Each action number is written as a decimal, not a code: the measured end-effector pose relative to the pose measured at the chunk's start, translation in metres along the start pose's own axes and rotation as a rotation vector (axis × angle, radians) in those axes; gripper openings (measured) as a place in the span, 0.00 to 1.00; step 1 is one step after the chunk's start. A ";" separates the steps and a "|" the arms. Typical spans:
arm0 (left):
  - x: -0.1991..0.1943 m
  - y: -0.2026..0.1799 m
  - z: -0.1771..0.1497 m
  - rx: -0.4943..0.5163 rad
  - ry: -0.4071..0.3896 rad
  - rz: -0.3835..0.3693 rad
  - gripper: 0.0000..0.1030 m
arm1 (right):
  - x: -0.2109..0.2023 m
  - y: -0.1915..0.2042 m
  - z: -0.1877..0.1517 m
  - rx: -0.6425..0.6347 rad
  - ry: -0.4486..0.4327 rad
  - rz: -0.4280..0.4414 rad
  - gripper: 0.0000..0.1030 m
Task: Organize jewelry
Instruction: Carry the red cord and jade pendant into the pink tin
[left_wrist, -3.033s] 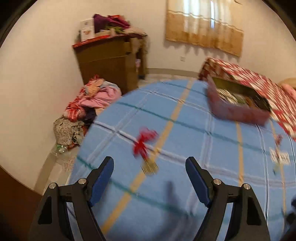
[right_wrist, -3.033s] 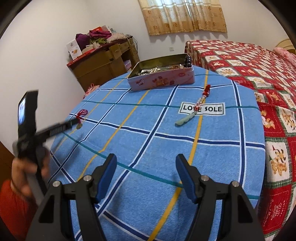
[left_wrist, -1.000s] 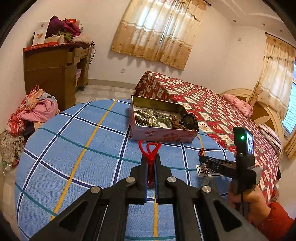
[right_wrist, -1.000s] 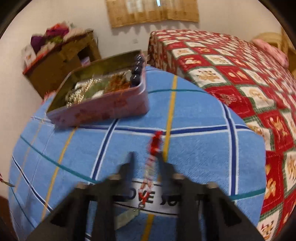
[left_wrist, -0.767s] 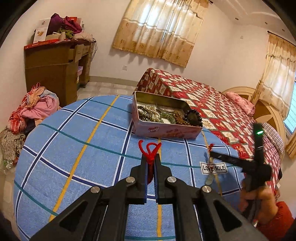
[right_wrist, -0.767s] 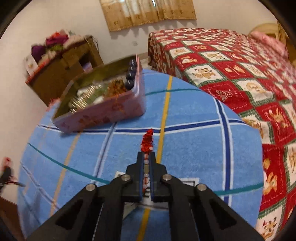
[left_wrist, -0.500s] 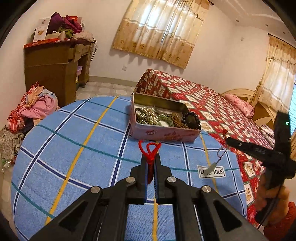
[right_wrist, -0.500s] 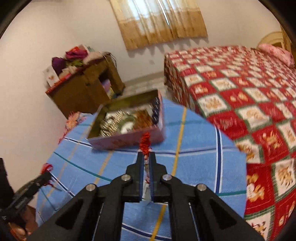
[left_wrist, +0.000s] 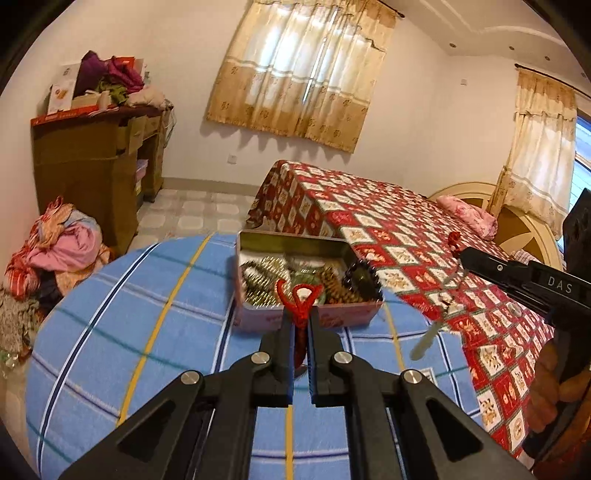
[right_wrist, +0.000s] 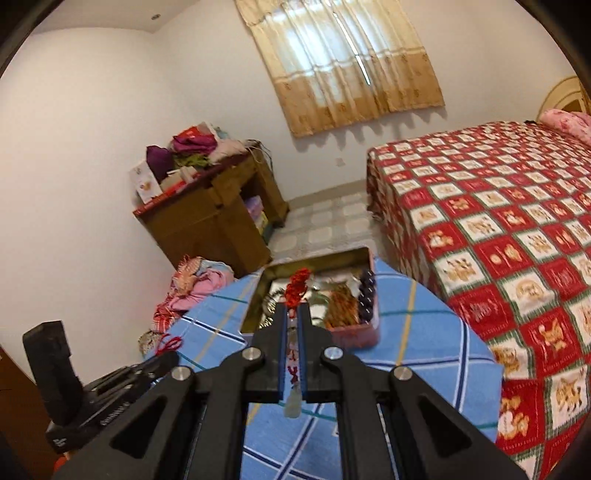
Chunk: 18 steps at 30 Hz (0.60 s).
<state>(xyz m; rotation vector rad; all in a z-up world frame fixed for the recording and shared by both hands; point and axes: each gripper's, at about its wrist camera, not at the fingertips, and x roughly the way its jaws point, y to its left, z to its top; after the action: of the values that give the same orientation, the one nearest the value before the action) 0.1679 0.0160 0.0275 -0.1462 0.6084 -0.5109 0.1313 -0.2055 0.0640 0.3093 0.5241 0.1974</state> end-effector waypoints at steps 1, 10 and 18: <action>0.003 -0.001 0.002 0.008 -0.002 0.004 0.04 | 0.003 0.001 0.002 -0.005 -0.003 0.004 0.07; 0.041 -0.008 0.031 0.072 -0.034 0.024 0.04 | 0.037 -0.001 0.028 -0.015 -0.020 0.037 0.07; 0.079 -0.004 0.040 0.082 -0.016 0.028 0.04 | 0.067 -0.006 0.042 -0.042 -0.009 0.069 0.07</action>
<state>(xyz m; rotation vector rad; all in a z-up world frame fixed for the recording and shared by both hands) 0.2454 -0.0276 0.0209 -0.0637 0.5720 -0.5066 0.2109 -0.2038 0.0657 0.2875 0.4996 0.2736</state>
